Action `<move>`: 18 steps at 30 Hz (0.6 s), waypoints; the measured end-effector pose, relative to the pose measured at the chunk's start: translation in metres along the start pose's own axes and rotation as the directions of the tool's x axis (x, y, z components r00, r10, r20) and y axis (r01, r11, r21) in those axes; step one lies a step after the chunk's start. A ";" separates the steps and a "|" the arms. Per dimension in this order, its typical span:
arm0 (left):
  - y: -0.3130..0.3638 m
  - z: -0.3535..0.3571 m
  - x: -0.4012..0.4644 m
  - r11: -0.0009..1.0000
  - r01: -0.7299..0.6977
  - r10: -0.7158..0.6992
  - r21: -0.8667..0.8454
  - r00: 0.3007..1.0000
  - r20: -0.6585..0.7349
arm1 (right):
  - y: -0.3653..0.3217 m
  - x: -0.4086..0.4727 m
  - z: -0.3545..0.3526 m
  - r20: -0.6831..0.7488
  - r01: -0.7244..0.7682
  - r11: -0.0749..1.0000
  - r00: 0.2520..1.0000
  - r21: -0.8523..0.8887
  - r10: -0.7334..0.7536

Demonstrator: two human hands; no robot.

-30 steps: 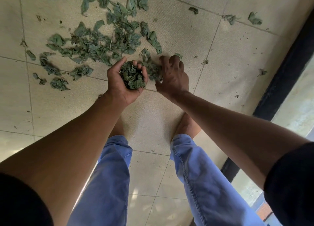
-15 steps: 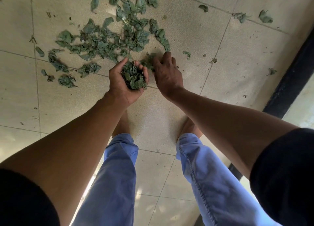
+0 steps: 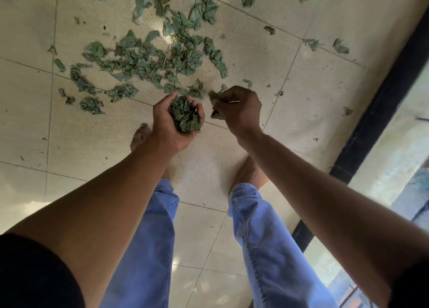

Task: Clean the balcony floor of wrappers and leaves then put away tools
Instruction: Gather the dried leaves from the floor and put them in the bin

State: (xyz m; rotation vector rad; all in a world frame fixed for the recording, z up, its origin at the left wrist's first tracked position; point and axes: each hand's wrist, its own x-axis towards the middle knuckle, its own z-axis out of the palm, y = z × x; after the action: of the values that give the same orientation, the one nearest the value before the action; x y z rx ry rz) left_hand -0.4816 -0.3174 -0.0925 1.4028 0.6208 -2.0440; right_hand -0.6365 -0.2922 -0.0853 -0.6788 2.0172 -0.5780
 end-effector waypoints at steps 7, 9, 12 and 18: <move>-0.033 0.038 -0.017 0.998 -0.052 0.049 0.042 0.996 0.075 | -0.042 -0.056 -0.010 -0.092 0.281 0.957 0.954 -0.067 -0.287; -0.041 0.046 -0.021 0.999 -0.036 0.034 0.025 0.994 0.099 | -0.037 -0.056 -0.006 -0.112 0.351 0.914 0.919 -0.202 -0.378; -0.048 0.047 -0.023 0.997 -0.059 0.051 0.059 0.991 0.125 | -0.030 -0.055 -0.004 -0.052 0.395 0.851 0.898 -0.345 -0.438; -0.047 0.033 -0.021 0.992 -0.011 -0.015 0.122 0.977 0.214 | -0.036 -0.065 -0.002 0.145 0.489 0.707 0.860 -0.511 -0.490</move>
State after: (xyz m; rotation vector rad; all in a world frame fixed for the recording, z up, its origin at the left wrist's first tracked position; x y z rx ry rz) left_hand -0.5299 -0.3007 -0.0588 1.2249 0.4111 -2.2293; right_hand -0.6006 -0.2753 -0.0221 -1.5952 2.0021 -0.2957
